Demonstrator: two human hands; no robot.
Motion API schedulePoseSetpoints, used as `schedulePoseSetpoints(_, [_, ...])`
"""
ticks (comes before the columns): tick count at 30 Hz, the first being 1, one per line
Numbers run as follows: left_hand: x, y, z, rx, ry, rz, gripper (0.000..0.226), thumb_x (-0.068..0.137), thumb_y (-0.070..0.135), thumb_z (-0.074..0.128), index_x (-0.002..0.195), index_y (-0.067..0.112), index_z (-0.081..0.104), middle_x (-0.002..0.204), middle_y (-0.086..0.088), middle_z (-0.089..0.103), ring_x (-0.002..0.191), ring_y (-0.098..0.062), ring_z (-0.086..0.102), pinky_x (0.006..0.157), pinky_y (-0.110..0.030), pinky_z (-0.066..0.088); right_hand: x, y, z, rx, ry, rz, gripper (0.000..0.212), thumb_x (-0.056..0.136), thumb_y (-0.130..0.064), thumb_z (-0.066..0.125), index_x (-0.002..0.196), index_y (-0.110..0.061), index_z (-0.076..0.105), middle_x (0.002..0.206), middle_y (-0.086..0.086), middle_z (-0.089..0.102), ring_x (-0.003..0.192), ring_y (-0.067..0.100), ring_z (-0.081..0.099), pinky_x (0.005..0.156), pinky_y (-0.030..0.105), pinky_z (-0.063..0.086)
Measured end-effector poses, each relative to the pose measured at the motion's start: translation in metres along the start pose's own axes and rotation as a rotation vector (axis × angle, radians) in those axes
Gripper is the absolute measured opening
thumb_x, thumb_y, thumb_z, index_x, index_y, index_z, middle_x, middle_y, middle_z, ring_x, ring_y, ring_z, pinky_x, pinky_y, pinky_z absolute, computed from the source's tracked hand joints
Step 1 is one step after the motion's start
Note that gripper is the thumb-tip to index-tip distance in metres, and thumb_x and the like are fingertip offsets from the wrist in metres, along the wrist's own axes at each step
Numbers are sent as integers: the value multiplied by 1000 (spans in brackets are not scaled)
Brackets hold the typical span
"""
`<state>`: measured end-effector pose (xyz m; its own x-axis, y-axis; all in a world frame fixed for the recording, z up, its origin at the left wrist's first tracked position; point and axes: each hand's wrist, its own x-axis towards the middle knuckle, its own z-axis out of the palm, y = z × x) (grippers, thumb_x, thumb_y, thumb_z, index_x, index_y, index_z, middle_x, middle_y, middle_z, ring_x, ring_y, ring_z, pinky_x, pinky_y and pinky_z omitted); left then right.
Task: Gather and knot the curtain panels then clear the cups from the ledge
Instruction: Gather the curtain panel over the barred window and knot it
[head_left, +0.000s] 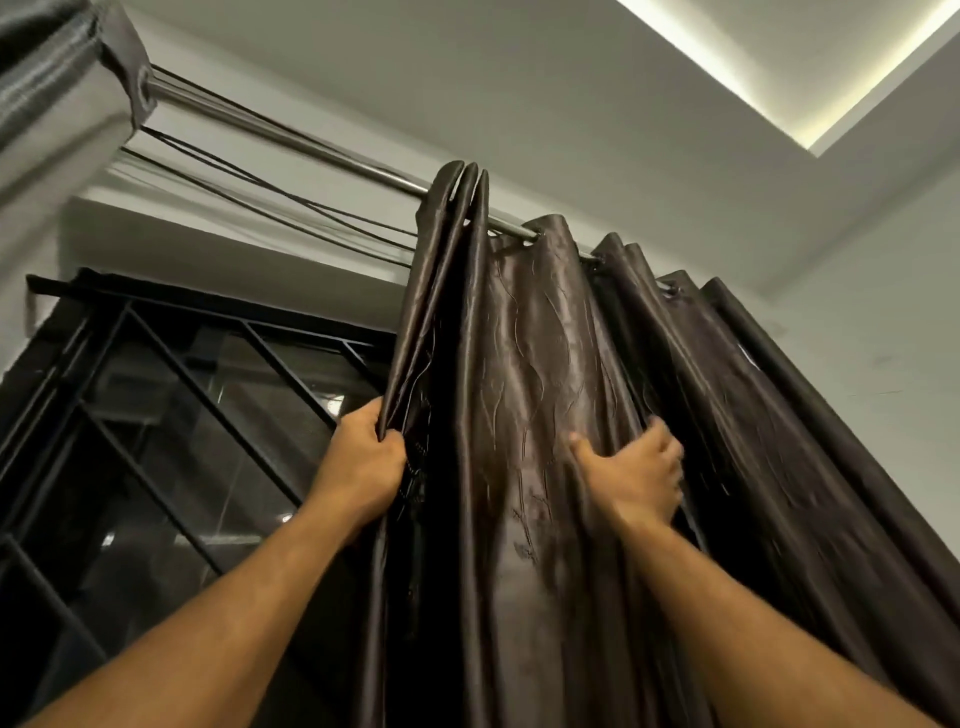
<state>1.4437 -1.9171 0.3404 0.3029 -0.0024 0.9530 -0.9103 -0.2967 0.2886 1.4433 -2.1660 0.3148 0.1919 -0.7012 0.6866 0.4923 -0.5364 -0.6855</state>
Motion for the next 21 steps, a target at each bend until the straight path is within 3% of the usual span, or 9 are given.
schedulePoseSetpoints(1, [-1, 0, 0, 19, -13, 14, 38, 101, 2, 44, 114, 29, 67, 95, 3, 74, 83, -15, 70, 67, -24, 50, 7, 6, -7, -13, -92, 109, 105, 82, -53, 79, 157, -7, 22, 155, 20, 40, 139, 40, 45, 114, 56, 39])
schedulePoseSetpoints(3, [-3, 3, 0, 18, -28, 19, 41, 101, 2, 42, 116, 31, 66, 96, 5, 73, 86, -13, 68, 69, -23, 48, 11, 10, -11, 1, -264, 162, 86, 87, -31, 79, 153, -4, 32, 142, 19, 56, 126, 37, 58, 106, 44, 48])
schedulePoseSetpoints(5, [-6, 6, -1, -10, -33, -1, 42, 101, 2, 41, 115, 32, 66, 95, 5, 74, 85, -13, 69, 68, -23, 48, 7, 0, 1, -3, -349, 24, 59, 88, -14, 74, 143, -8, 53, 127, 11, 68, 115, 30, 67, 95, 32, 54])
schedulePoseSetpoints(9, [-6, 13, -1, -89, 10, -45, 39, 97, 4, 44, 97, 30, 72, 76, 4, 74, 73, -21, 69, 67, -37, 55, -27, -54, 31, 102, -449, -361, 45, 79, -22, 80, 123, -18, 74, 113, -1, 77, 108, 17, 72, 96, 33, 58])
schedulePoseSetpoints(11, [-3, 19, 0, -158, 85, -41, 33, 98, 10, 50, 85, 31, 73, 81, 3, 75, 82, -21, 69, 75, -36, 54, -56, -92, 36, 140, -508, -575, 29, 84, -15, 74, 113, -13, 77, 109, 5, 79, 104, 22, 73, 92, 37, 59])
schedulePoseSetpoints(14, [-6, 34, 3, -274, 147, -15, 22, 101, 31, 57, 88, 33, 75, 93, 3, 77, 91, -13, 71, 85, -33, 53, -75, -124, 30, 145, -608, -699, 31, 83, -10, 58, 109, -10, 76, 105, 12, 77, 99, 30, 72, 86, 43, 60])
schedulePoseSetpoints(18, [-12, 46, 12, -146, 105, 59, 18, 97, 8, 61, 97, 20, 75, 89, -1, 77, 81, -15, 71, 77, -31, 54, -48, -97, 11, 425, -831, -545, 32, 89, 10, 56, 99, -11, 78, 84, 0, 77, 75, 4, 68, 72, 16, 56])
schedulePoseSetpoints(19, [-13, 48, 16, -83, 85, 70, 25, 95, 0, 57, 101, 17, 74, 90, -3, 77, 81, -17, 71, 76, -31, 55, -40, -85, 7, 519, -806, -442, 28, 89, 10, 59, 96, -9, 79, 84, 4, 79, 73, 3, 66, 73, 15, 54])
schedulePoseSetpoints(21, [-12, 50, 24, -3, 46, 63, 38, 93, -7, 49, 105, 19, 74, 90, 0, 78, 82, -17, 73, 76, -29, 55, -9, -63, 13, 635, -607, -268, 17, 89, -9, 69, 103, -3, 77, 103, 19, 77, 85, 11, 67, 84, 28, 56])
